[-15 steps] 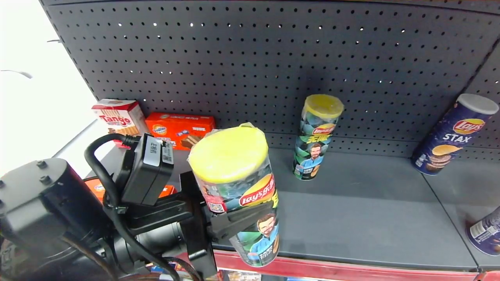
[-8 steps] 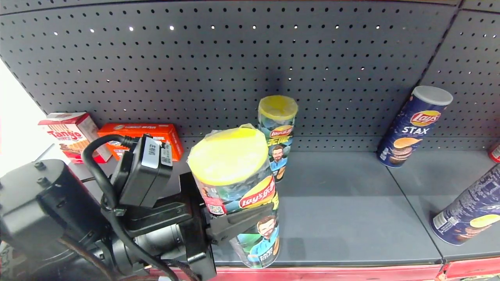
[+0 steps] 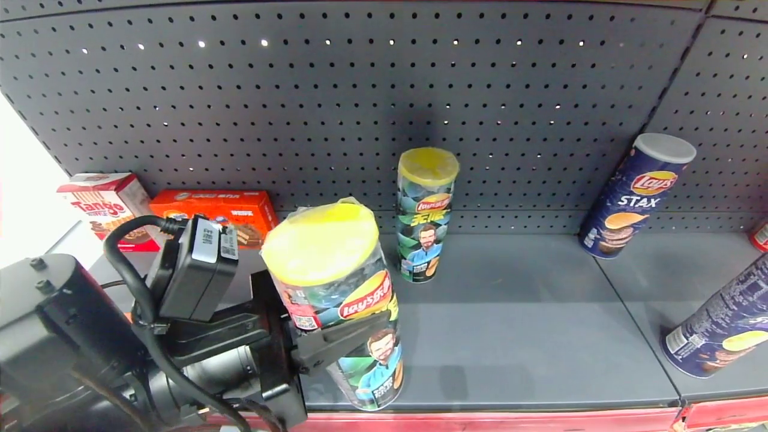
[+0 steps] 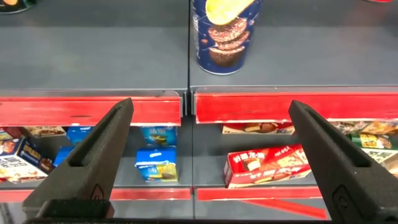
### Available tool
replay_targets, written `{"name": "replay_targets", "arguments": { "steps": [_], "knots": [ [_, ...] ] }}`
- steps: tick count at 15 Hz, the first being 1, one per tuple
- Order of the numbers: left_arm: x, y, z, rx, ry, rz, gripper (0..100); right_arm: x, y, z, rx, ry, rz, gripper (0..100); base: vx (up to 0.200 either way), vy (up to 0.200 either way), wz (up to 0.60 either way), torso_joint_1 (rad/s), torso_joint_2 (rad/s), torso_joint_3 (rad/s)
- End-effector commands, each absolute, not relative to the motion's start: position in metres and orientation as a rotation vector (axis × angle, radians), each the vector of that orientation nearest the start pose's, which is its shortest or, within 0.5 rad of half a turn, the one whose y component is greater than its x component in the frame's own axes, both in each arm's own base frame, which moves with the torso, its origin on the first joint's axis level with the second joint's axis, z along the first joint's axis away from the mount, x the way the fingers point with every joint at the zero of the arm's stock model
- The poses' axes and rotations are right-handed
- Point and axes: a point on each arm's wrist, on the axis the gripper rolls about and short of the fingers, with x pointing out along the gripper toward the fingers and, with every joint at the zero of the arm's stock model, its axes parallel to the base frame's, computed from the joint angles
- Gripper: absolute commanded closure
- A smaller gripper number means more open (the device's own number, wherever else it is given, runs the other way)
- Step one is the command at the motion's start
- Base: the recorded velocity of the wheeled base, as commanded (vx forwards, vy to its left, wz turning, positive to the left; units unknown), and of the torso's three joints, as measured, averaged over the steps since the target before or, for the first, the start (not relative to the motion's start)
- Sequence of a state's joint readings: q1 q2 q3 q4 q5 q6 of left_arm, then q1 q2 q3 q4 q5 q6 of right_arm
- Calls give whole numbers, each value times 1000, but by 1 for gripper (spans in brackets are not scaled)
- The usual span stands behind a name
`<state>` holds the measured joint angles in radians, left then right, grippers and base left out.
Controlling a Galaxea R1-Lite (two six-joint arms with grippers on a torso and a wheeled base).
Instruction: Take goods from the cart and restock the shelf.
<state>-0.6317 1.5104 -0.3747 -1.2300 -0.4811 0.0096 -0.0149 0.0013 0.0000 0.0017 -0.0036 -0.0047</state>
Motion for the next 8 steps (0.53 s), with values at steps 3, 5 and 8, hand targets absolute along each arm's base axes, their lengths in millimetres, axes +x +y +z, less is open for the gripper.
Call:
{"name": "replay_targets", "arguments": {
  "steps": [3,5,8],
  "knots": [
    [182,-130,187,4,-128,-1049,100,-23,0,75,-6,3,-17,0,0,0,0,0,0,0],
    [186,-131,186,4,-123,-1041,100,-23,0,75,-8,3,-17,0,0,0,0,0,0,0],
    [217,-140,199,-16,-167,-956,100,-22,0,75,-6,12,-18,0,0,0,0,0,0,0]
  ]
}}
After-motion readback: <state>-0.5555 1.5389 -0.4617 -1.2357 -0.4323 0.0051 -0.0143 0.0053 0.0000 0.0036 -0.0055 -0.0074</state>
